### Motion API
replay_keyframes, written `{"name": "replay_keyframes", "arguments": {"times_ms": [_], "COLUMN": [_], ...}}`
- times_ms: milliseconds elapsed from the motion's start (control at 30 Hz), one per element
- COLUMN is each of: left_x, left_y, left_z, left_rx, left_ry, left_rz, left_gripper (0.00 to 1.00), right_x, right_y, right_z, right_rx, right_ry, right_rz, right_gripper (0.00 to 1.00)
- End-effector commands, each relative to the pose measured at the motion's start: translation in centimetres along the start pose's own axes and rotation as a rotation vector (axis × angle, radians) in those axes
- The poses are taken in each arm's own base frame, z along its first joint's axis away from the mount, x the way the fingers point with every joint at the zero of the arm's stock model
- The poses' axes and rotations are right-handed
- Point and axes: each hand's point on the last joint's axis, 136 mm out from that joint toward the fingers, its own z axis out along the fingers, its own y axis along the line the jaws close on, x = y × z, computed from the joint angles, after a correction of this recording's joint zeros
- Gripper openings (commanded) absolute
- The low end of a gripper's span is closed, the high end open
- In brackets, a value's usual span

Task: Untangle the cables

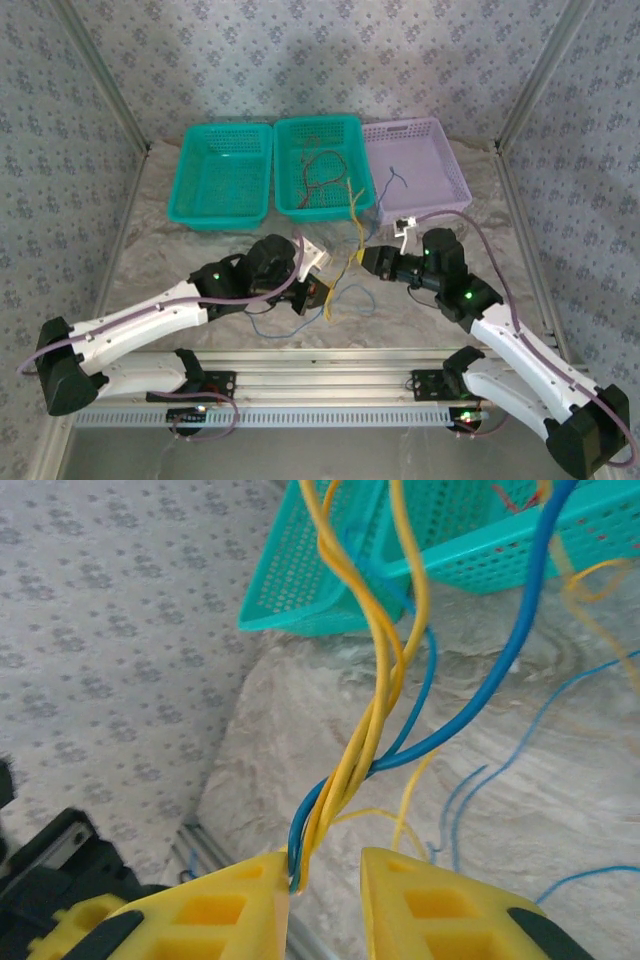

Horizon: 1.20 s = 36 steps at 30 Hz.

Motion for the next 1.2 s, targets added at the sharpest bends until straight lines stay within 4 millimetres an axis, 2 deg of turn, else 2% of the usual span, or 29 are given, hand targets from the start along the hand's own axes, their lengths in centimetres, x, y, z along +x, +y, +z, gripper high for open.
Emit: {"name": "replay_keyframes", "arguments": {"times_ms": [0,100,200,333,433,500,700,833,933,1000,1067,1167], "left_x": [-0.3,0.7,1.4,2.1,2.4,2.6,2.8,2.8,3.0,3.0,3.1,3.2], "left_y": [0.0,0.9,1.1,1.5,1.6,1.6,1.1,0.9,0.9,0.9,0.9,1.0], "left_z": [0.1,0.6,0.8,1.1,1.2,1.1,1.3,1.1,1.0,1.0,1.0,0.8], "left_rx": [-0.038,-0.085,-0.106,-0.158,-0.174,-0.182,-0.186,-0.201,-0.201,-0.199,-0.201,-0.211], "left_ry": [-0.001,0.046,0.074,0.125,0.138,0.142,0.158,0.162,0.161,0.160,0.164,0.170], "left_rz": [0.037,0.035,0.048,0.081,0.092,0.097,0.124,0.142,0.142,0.142,0.144,0.148], "left_gripper": [0.00,0.00,0.00,0.00,0.00,0.00,0.00,0.00,0.00,0.00,0.00,0.00], "right_x": [-3.5,-5.0,-5.8,-5.7,-5.3,-4.6,-3.8,-3.4,-2.9,-2.6,-2.6,-2.9], "right_y": [1.6,2.5,2.7,2.3,1.1,0.1,-1.5,-3.2,-3.5,-3.8,-3.8,-4.0], "right_z": [-2.0,-3.8,-4.3,-3.3,-2.4,-1.6,0.9,1.8,2.6,3.2,3.4,3.1], "right_rx": [0.048,0.098,0.145,0.178,0.223,0.255,0.279,0.346,0.339,0.338,0.338,0.359], "right_ry": [-0.116,-0.162,-0.158,-0.092,-0.040,0.021,0.099,0.158,0.185,0.198,0.202,0.188], "right_rz": [-0.126,-0.223,-0.270,-0.267,-0.239,-0.224,-0.200,-0.196,-0.187,-0.182,-0.182,-0.191], "right_gripper": [0.26,0.28,0.30,0.35,0.44,0.46,0.47,0.45,0.45,0.44,0.37,0.15]}}
